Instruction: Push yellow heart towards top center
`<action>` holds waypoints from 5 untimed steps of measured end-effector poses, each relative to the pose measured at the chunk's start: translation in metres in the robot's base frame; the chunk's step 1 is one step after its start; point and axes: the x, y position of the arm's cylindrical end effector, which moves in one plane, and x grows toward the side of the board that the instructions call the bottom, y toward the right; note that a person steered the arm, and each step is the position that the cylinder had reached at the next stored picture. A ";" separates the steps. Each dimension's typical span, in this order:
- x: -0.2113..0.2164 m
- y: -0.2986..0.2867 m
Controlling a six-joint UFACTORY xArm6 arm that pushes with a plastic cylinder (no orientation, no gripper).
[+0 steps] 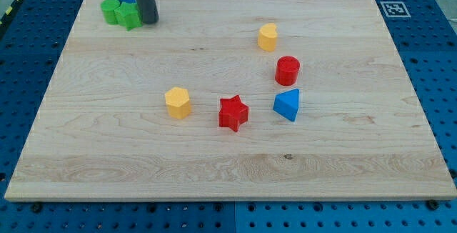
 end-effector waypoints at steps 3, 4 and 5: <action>0.080 0.226; 0.080 0.252; 0.067 0.253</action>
